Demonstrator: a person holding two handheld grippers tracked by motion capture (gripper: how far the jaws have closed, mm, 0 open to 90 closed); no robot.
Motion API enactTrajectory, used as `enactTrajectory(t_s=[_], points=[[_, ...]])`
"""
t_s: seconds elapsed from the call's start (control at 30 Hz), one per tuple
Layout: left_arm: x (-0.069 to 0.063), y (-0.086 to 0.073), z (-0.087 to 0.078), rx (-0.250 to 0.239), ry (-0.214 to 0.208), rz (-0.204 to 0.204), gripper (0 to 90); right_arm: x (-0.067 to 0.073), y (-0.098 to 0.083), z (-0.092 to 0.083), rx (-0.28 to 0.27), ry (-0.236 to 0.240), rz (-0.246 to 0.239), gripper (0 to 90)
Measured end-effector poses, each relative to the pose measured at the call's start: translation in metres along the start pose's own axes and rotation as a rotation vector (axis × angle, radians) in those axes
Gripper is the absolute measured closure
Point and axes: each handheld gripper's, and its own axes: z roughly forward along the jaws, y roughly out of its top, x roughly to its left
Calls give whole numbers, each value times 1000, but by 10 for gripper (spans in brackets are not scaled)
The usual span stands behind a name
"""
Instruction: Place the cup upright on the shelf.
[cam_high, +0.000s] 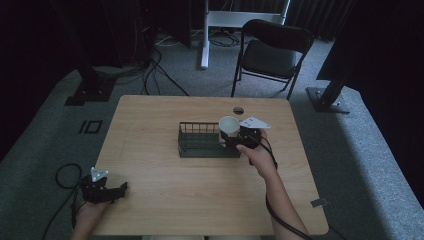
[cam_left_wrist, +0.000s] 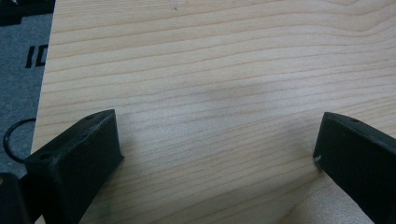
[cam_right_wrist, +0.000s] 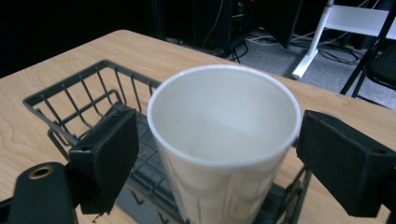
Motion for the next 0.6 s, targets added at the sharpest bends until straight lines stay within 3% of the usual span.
enactTrajectory(t_s=[0.6], points=[[0,0,0,0,0,0,8,-11,-23,-28,-12,-19,49,128]])
